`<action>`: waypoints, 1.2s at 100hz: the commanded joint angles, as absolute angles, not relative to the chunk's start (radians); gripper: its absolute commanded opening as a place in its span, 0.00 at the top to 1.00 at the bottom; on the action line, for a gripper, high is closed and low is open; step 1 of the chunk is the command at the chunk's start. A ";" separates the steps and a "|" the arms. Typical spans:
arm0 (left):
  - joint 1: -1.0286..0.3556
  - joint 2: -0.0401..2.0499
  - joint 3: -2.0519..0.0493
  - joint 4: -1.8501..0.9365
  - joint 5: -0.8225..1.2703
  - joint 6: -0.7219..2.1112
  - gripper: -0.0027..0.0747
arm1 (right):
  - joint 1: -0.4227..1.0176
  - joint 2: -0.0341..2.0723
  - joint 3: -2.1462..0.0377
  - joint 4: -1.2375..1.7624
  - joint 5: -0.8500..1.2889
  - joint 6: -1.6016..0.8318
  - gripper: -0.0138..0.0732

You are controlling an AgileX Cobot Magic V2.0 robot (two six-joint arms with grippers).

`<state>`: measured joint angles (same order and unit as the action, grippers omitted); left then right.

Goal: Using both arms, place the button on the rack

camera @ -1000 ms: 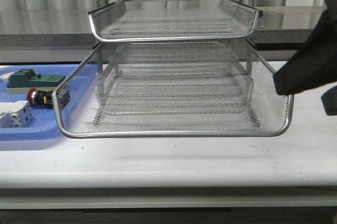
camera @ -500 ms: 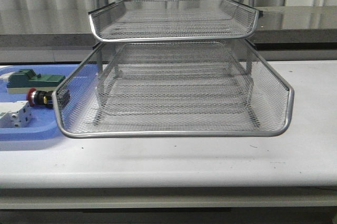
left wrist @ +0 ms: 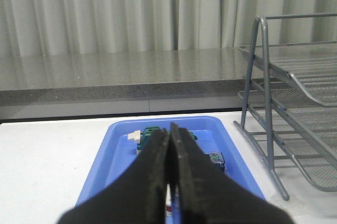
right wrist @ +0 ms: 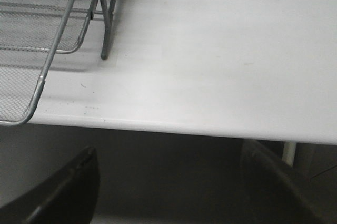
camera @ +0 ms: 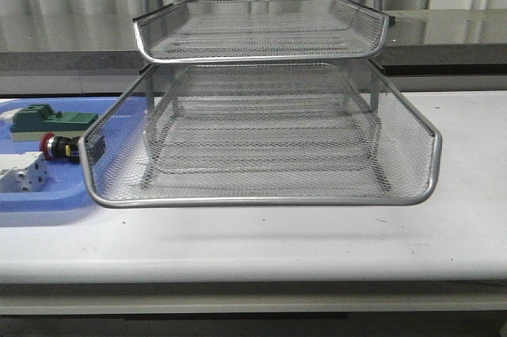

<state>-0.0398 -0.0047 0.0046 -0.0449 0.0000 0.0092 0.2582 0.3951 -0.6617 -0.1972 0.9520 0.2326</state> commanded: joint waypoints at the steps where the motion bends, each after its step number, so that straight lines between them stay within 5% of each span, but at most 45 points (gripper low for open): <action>1: -0.039 -0.035 0.038 -0.053 -0.075 0.000 0.99 | 0.256 0.376 -0.697 -0.238 0.888 0.236 0.25; 32: -0.039 -0.035 0.038 -0.053 -0.075 0.000 0.99 | 0.256 0.366 -0.700 -0.238 0.873 0.236 0.92; 120: -0.039 -0.035 0.038 -0.053 -0.075 0.000 0.99 | 0.256 0.366 -0.700 -0.235 0.878 0.236 0.92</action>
<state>-0.0398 -0.0047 0.0046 -0.0449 0.0000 0.0092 0.2582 0.3621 -0.6664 -0.2118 0.9463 0.2342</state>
